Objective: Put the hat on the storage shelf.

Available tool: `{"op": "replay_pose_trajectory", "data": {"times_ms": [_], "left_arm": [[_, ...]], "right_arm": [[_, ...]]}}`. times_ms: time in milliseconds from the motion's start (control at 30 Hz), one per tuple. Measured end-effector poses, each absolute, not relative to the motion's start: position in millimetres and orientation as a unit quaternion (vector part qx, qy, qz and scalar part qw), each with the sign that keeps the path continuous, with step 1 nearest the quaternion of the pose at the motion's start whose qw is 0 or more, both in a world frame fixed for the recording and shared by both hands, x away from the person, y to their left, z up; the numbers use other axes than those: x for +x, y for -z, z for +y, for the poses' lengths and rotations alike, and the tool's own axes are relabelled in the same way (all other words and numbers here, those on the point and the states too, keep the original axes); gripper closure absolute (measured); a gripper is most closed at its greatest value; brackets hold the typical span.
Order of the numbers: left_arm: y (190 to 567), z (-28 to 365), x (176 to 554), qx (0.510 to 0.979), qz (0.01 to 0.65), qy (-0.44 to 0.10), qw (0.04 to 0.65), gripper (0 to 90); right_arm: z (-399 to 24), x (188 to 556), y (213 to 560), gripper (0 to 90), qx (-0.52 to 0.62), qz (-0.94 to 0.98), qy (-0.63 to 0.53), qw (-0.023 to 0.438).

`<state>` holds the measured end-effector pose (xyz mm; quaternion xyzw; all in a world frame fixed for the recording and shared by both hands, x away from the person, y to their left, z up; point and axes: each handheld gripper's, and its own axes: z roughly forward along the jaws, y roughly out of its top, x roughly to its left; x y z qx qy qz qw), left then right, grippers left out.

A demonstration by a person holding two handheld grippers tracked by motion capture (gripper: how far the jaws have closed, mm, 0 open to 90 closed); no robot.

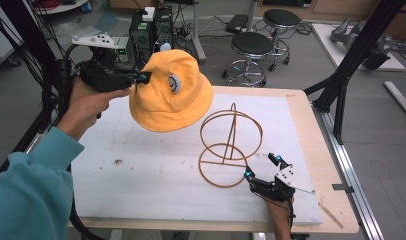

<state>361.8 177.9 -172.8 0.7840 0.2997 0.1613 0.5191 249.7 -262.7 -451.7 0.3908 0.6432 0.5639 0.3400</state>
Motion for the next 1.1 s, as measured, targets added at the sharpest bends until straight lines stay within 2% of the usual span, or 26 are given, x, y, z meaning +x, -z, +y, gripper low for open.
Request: {"op": "replay_pose_trajectory", "data": {"times_ms": [533,1100], "left_arm": [[166,133,353,0.797,0.250,-0.128,0.535,86.7],[183,76,353,0.810,0.220,-0.085,0.537,86.7]], "right_arm": [[-263,250,452,9.6,0.391,0.644,-0.564,0.339],[-263,250,452,9.6,0.391,0.644,-0.565,0.336]]}}
